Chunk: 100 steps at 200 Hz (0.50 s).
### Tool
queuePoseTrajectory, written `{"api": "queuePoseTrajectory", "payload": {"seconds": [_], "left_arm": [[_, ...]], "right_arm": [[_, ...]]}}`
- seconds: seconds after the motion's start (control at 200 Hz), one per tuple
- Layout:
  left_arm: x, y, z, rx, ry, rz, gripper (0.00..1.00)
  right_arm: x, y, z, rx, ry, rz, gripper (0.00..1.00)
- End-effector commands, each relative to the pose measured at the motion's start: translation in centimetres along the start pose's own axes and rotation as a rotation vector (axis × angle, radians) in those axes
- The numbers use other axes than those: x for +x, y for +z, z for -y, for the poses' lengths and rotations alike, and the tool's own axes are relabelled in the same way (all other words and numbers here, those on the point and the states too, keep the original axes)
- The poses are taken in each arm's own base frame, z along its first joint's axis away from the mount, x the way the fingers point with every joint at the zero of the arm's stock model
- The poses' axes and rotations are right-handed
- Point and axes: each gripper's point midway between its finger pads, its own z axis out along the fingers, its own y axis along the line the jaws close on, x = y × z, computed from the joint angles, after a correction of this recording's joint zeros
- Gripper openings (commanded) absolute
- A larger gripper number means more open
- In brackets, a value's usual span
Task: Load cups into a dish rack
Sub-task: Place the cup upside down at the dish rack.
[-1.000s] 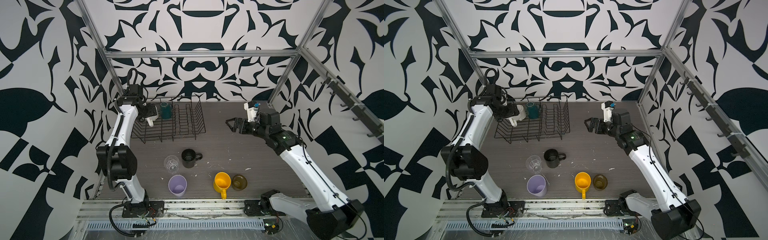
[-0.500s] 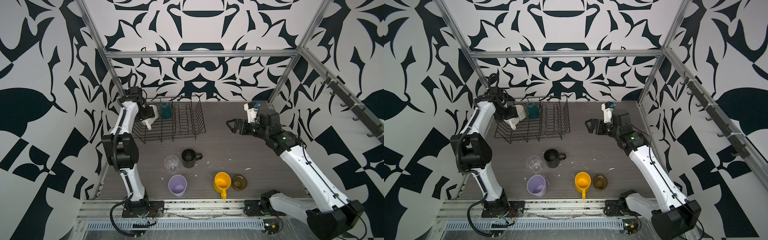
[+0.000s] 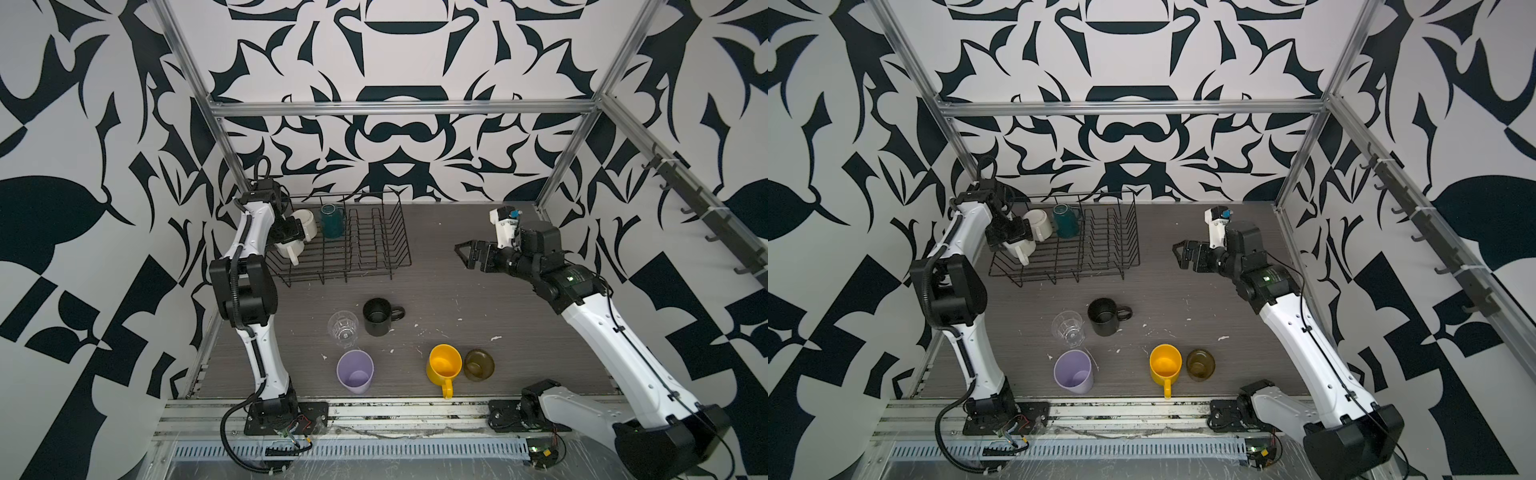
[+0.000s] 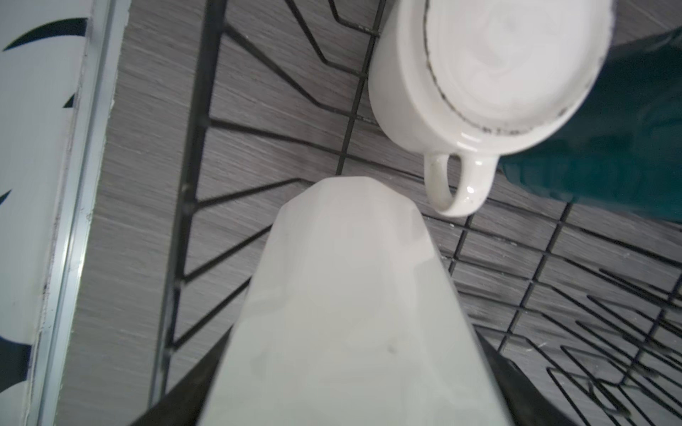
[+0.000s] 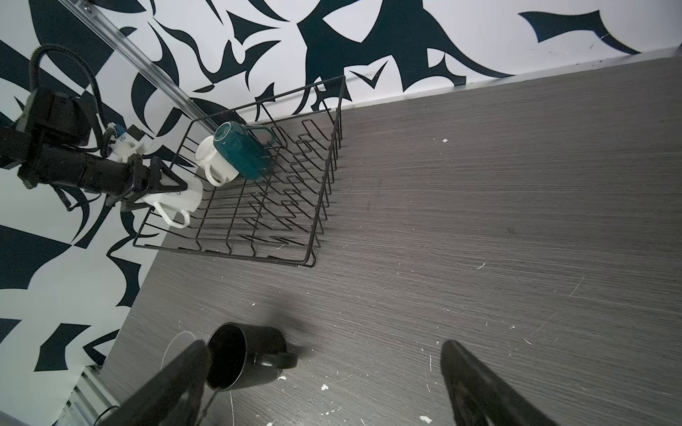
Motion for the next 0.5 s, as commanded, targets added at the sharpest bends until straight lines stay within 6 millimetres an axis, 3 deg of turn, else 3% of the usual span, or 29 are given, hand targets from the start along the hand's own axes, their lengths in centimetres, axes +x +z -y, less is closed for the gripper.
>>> {"api": "queuePoseTrajectory", "payload": {"seconds": [0.0,0.495], "left_arm": [[-0.5,-0.8,-0.3,-0.014,-0.022,-0.004,0.00],[-0.8,1.8,-1.1,-0.046,-0.053,-0.049,0.01]], "right_arm": [[-0.6,-0.9,-0.1,0.005,-0.026,0.040,1.00],[-0.3,-1.0,0.1,0.011,-0.020,0.034,1.00]]}}
